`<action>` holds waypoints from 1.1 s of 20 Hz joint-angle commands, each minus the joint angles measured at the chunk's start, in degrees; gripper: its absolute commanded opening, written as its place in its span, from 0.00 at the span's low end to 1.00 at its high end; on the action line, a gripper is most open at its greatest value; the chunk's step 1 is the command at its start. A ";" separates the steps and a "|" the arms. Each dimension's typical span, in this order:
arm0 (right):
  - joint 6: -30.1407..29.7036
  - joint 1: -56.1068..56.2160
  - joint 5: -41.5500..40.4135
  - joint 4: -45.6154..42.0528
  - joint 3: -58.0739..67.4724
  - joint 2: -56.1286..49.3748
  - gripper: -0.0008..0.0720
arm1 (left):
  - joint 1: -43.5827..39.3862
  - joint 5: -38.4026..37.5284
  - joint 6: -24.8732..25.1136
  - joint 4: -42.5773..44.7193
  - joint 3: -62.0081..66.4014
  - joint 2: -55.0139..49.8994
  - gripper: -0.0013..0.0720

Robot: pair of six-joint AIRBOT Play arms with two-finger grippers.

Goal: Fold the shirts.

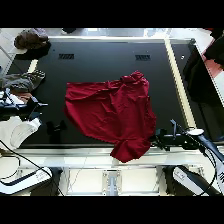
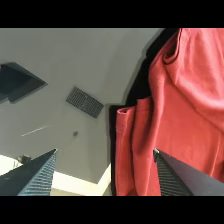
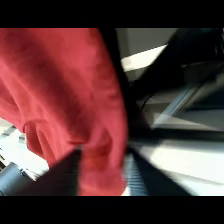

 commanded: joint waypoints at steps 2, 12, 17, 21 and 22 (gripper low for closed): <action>-7.32 3.91 -1.44 11.89 0.24 -2.01 0.03 | -0.76 -2.43 0.00 -0.04 -1.03 -0.11 0.98; -8.52 3.89 6.84 14.62 5.25 -0.55 0.03 | -9.55 8.09 12.15 -18.10 -7.76 -10.67 0.75; -8.52 3.89 8.41 15.32 5.25 1.97 0.03 | -11.45 14.34 12.15 -21.03 -7.54 -13.55 0.67; -8.52 3.89 7.98 15.72 5.25 3.23 0.03 | -11.47 15.58 12.15 -21.05 -7.54 -13.62 0.42; -8.52 3.89 7.85 15.74 5.25 3.45 0.03 | -11.47 15.65 12.15 -21.03 -7.54 -13.62 0.36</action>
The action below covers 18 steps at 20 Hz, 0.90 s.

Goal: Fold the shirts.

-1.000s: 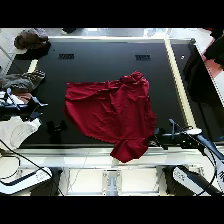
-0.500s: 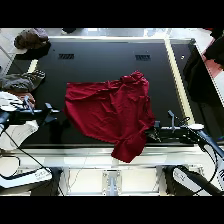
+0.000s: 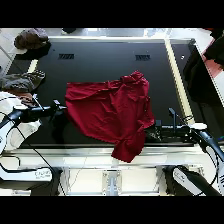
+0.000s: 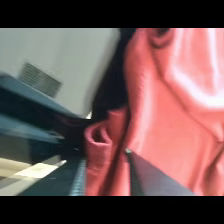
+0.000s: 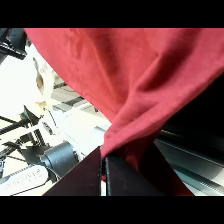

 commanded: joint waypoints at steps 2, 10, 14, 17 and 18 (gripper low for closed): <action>-0.04 0.04 -0.24 0.72 0.04 0.87 0.03 | -0.22 1.62 0.31 -0.96 0.00 -0.33 0.25; -0.50 0.04 0.17 4.52 1.53 2.80 0.02 | -0.04 -0.11 2.62 -8.96 0.57 3.17 0.03; 0.31 -0.07 5.18 4.11 14.45 15.19 0.02 | 4.11 -11.56 12.44 -17.35 5.84 18.38 0.03; 3.13 -0.07 9.07 -1.60 32.50 26.73 0.03 | 10.12 -11.91 12.41 -20.24 10.69 35.56 0.03; 4.13 -0.07 8.92 -5.97 39.32 29.88 0.02 | 12.76 -9.90 12.46 -20.41 12.59 41.64 0.03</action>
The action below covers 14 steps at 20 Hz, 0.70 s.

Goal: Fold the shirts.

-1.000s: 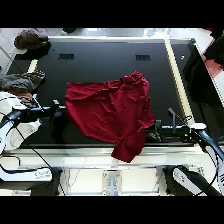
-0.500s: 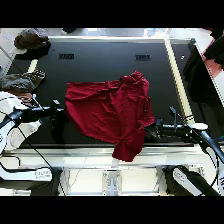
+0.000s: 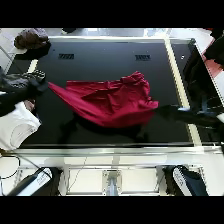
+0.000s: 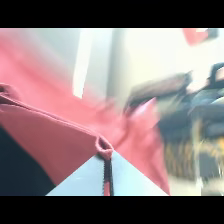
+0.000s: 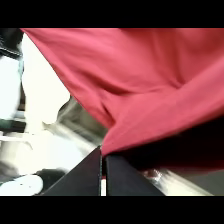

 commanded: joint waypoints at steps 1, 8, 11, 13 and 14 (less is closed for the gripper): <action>3.98 -0.02 1.36 -13.00 22.23 11.65 0.03 | 8.00 1.79 3.23 -3.54 6.34 19.76 0.03; 11.15 -0.02 -2.01 -42.42 58.34 12.07 0.02 | 18.21 1.62 -9.55 23.71 33.86 29.57 0.03; 10.60 -0.02 -1.86 -41.75 58.55 4.52 0.02 | 18.18 -14.38 -11.23 18.45 44.57 20.06 0.03; 10.14 -0.02 -1.60 -38.47 57.57 -3.45 0.02 | 18.14 -21.24 -12.83 14.60 44.39 14.86 0.03; 9.55 0.00 -0.92 -34.75 56.94 -7.91 0.02 | 17.84 -24.00 -14.27 15.02 43.76 12.22 0.03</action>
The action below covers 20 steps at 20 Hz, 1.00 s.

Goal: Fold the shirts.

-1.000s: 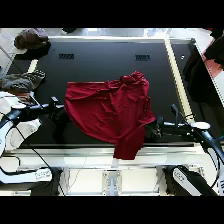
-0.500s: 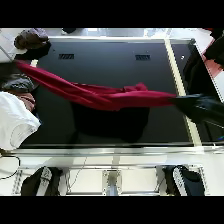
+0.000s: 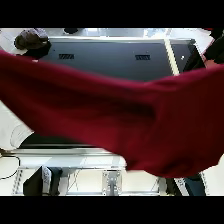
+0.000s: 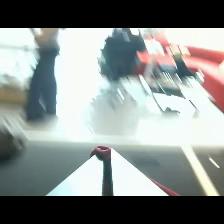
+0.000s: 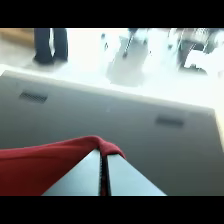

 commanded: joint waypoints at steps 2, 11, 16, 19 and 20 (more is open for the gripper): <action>-2.60 1.05 3.67 13.49 -1.11 -19.52 0.02 | -4.22 -15.23 -3.96 4.81 0.90 -11.58 0.03; -2.01 17.77 -15.76 2.67 -4.44 -54.66 0.02 | -41.62 7.74 -18.58 62.42 -6.62 -45.99 0.03; 1.64 14.78 -27.93 2.62 -1.90 -61.92 0.02 | -42.97 9.90 -25.46 71.08 8.57 -62.34 0.03; 2.03 13.16 -27.32 2.75 1.18 -62.53 0.02 | -43.30 11.43 -26.45 70.38 12.81 -63.98 0.03; 2.25 13.18 -25.90 2.58 2.29 -62.53 0.02 | -43.67 11.21 -26.43 70.42 12.81 -63.65 0.03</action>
